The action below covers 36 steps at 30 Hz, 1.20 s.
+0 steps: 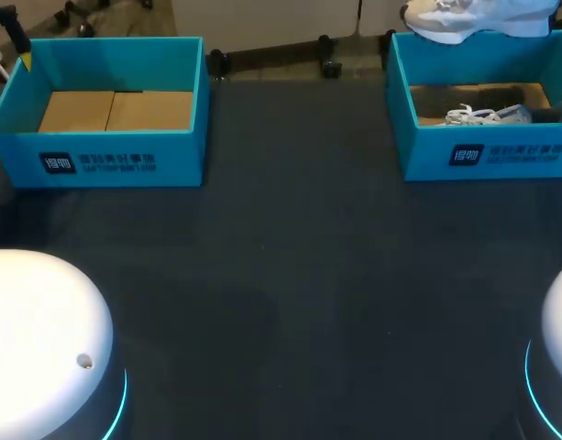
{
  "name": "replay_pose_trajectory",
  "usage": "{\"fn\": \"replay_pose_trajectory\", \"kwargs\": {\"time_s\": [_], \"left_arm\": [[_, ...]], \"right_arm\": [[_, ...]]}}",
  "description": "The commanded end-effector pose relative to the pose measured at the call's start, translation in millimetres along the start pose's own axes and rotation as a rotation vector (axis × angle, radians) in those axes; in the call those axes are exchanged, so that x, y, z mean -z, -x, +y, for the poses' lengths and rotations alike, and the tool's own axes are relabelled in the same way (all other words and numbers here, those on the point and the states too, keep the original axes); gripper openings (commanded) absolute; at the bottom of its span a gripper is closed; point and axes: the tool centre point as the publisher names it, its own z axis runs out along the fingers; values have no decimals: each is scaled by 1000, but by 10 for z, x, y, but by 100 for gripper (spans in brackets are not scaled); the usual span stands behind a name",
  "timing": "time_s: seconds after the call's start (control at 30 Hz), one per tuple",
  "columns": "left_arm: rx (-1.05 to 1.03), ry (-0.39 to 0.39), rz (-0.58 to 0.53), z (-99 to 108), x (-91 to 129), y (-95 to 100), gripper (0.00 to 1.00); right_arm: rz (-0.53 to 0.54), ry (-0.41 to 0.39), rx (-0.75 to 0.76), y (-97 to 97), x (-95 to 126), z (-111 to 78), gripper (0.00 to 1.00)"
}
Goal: Take the shoe out of the shoebox, open the shoe tongue, remove and reinsert the insole, then place the shoe into the shoebox
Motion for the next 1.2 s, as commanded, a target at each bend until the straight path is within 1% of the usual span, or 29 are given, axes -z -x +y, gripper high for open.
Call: {"fn": "replay_pose_trajectory", "kwargs": {"time_s": [0.03,0.37,0.5,0.53,0.6,0.73,1.0,1.1,1.2], "left_arm": [[0,-4,-1,20,2,2,100],[0,-4,-1,20,2,2,100],[0,-4,-1,20,2,2,100],[0,-4,-1,20,2,2,100],[0,-4,-1,20,2,2,100],[0,-4,-1,20,2,2,100],[0,-4,-1,20,2,2,100],[0,-4,-1,20,2,2,100],[0,-4,-1,20,2,2,100]], "right_arm": [[29,31,-3,80,-50,-102,0],[29,31,-3,80,-50,-102,0],[8,61,19,23,-258,-107,0],[21,58,42,11,-324,-106,0],[4,61,39,3,-416,-105,0],[5,42,35,18,-534,-96,0],[-8,42,24,41,-555,-91,0],[-15,48,23,69,-547,-104,0],[-25,53,20,108,-586,-75,0]]}}
